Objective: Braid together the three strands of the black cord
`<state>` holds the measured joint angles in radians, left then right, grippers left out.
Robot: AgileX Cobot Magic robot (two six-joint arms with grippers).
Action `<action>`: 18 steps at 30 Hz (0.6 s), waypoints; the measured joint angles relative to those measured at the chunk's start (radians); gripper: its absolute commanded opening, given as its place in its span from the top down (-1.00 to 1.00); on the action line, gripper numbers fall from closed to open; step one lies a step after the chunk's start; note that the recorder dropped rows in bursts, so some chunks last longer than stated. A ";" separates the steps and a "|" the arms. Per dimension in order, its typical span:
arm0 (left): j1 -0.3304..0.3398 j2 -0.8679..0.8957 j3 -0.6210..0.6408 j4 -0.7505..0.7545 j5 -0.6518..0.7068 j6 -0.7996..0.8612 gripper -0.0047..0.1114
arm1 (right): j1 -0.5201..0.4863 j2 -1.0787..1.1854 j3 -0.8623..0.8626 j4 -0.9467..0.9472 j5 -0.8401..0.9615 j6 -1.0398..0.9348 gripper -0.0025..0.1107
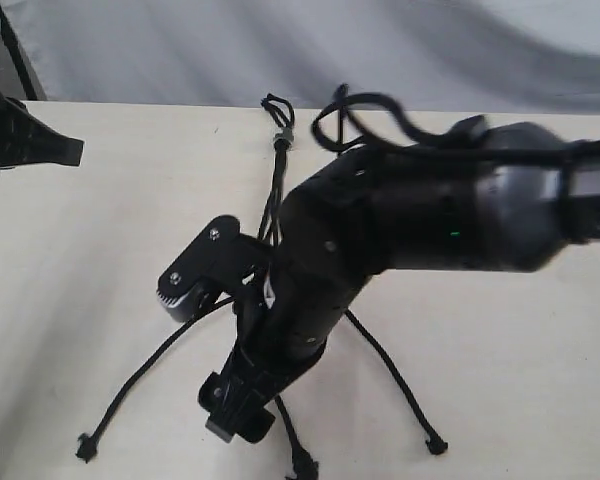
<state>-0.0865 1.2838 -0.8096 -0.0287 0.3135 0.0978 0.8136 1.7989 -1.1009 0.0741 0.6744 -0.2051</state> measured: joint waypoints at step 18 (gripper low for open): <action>0.000 -0.001 0.000 0.000 0.000 0.000 0.91 | 0.007 0.190 -0.076 -0.156 0.053 0.108 0.95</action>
<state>-0.0865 1.2831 -0.8096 -0.0287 0.3135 0.0978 0.8203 1.9888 -1.1772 -0.0818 0.7277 -0.0975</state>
